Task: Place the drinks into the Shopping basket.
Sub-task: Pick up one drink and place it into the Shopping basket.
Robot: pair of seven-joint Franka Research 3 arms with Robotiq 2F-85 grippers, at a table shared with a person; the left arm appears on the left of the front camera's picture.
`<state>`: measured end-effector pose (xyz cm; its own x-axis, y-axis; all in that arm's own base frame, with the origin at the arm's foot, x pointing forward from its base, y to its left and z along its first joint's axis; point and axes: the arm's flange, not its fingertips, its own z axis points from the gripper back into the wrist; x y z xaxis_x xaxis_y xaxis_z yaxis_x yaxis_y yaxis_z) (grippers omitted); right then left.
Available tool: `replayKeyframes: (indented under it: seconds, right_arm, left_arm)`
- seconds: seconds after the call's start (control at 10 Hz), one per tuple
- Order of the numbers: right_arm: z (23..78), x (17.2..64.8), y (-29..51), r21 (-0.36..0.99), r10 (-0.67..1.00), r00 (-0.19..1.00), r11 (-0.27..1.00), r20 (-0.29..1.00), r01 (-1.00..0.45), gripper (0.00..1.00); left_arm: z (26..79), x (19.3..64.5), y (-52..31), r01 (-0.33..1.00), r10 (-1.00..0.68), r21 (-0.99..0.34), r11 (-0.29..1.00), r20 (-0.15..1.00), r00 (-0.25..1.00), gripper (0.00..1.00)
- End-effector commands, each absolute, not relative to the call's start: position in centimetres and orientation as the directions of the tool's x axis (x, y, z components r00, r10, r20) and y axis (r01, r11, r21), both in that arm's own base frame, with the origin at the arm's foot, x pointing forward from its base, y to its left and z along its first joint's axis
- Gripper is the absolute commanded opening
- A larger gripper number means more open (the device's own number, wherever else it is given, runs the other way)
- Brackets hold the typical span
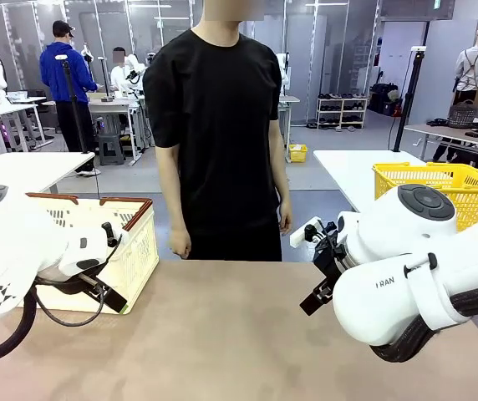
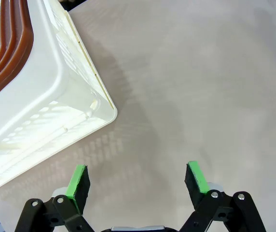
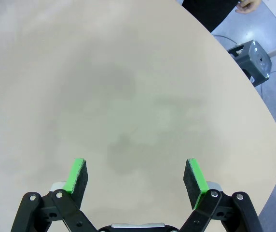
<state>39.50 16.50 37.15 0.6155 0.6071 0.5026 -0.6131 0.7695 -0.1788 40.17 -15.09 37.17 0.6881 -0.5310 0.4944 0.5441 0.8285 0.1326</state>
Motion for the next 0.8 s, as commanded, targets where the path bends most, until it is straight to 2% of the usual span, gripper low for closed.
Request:
replayKeyframes:
  seconds: [0.0, 0.7]
  right_arm:
    - [37.15, 39.50, 16.50, -0.175, 0.602, 0.619, 0.773, 0.504, -0.610, 1.00]
    - [37.15, 39.50, 16.50, -0.175, 0.602, 0.619, 0.773, 0.504, -0.610, 1.00]
  left_arm:
    - [37.17, 40.18, -15.05, 0.543, -0.530, 0.132, 0.829, 0.495, 0.689, 1.00]
    - [37.17, 40.18, -15.05, 0.543, -0.530, 0.132, 0.829, 0.495, 0.689, 1.00]
